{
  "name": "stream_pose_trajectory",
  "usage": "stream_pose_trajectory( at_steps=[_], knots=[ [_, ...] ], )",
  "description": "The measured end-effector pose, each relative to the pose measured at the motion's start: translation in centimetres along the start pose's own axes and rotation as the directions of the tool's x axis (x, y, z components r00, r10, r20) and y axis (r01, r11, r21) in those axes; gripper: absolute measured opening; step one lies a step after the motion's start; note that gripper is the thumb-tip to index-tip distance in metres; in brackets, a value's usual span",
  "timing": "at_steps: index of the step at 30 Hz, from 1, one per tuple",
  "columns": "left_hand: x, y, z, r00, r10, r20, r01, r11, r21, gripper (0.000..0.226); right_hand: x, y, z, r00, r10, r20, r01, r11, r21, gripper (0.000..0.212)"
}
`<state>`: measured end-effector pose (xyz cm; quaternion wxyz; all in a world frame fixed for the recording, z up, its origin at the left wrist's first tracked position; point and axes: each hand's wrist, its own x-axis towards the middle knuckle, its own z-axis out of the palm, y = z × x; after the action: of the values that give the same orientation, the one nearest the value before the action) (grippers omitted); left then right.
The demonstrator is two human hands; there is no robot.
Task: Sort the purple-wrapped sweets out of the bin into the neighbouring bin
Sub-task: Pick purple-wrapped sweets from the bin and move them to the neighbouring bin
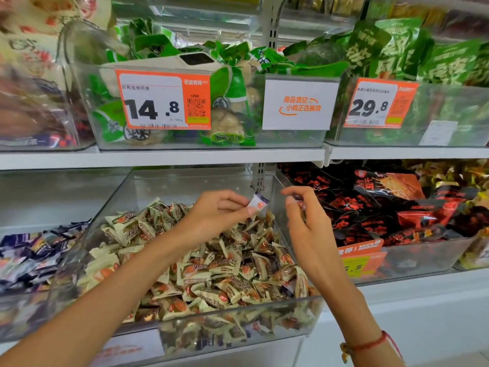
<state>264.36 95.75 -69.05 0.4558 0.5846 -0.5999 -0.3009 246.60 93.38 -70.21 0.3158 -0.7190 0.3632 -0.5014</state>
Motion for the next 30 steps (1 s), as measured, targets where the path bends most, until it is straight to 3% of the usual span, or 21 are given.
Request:
stream_pose_trajectory(
  at_steps=[4, 8, 10, 12, 13, 14, 16, 19, 21, 23, 27, 28, 30],
  knots=[
    [-2.2, 2.4, 1.7, 0.998, 0.058, 0.027, -0.053, 0.986, -0.156, 0.021, 0.1, -0.2, 0.6, 0.999, 0.010, 0.035, -0.011, 1.000, 0.023, 0.025],
    [-2.1, 2.2, 2.3, 0.997, 0.036, 0.074, -0.018, 0.972, -0.232, 0.022, 0.2, -0.4, 0.1, 0.992, -0.073, -0.107, 0.077, 0.997, 0.033, 0.029],
    [-1.1, 0.7, 2.1, 0.993, 0.018, 0.120, -0.028, 0.996, 0.080, 0.027, 0.4, -0.2, -0.4, 0.985, -0.051, -0.162, 0.053, 0.999, 0.011, 0.030],
    [0.2, -1.1, 2.2, 0.969, -0.054, 0.241, -0.082, 0.850, 0.520, 0.035, 0.6, 0.1, -0.8, 0.983, -0.043, -0.177, 0.042, 0.999, -0.014, 0.030],
    [0.9, -1.9, 2.5, 0.948, -0.099, 0.304, -0.125, 0.760, 0.637, 0.041, 0.6, 0.2, -0.9, 0.983, -0.050, -0.175, 0.048, 0.999, -0.018, 0.030],
    [1.6, -2.4, 2.7, 0.921, -0.137, 0.365, -0.162, 0.717, 0.678, 0.046, 0.6, 0.3, -1.0, 0.983, -0.061, -0.175, 0.059, 0.998, -0.015, 0.031],
    [2.9, -2.6, 3.0, 0.863, -0.207, 0.461, -0.177, 0.730, 0.660, 0.049, 0.4, 0.2, -1.2, 0.979, -0.087, -0.186, 0.086, 0.996, -0.012, 0.032],
    [4.2, -2.6, 3.3, 0.800, -0.285, 0.528, -0.211, 0.691, 0.692, 0.040, 0.3, 0.1, -1.1, 0.969, -0.104, -0.223, 0.105, 0.994, -0.009, 0.039],
    [4.2, -2.7, 3.6, 0.809, -0.297, 0.507, -0.230, 0.635, 0.738, 0.033, 0.4, 0.3, -1.1, 0.965, -0.097, -0.242, 0.095, 0.995, -0.020, 0.044],
    [3.9, -3.0, 3.6, 0.866, -0.257, 0.429, -0.196, 0.614, 0.764, 0.030, 0.6, 0.6, -1.1, 0.971, -0.094, -0.219, 0.084, 0.995, -0.053, 0.042],
    [3.0, -2.3, 3.2, 0.986, -0.080, 0.149, -0.084, 0.530, 0.844, 0.035, 0.7, 1.3, -1.6, 0.975, -0.105, -0.194, 0.088, 0.991, -0.099, 0.026],
    [2.8, -2.0, 3.2, 0.994, -0.025, 0.107, -0.077, 0.545, 0.835, 0.039, 0.8, 1.4, -1.8, 0.975, -0.108, -0.194, 0.090, 0.991, -0.099, 0.018],
    [2.3, -1.1, 3.5, 0.986, 0.011, 0.167, -0.124, 0.719, 0.684, 0.041, 0.9, 1.6, -2.3, 0.976, -0.117, -0.185, 0.096, 0.988, -0.118, 0.007]
  ],
)
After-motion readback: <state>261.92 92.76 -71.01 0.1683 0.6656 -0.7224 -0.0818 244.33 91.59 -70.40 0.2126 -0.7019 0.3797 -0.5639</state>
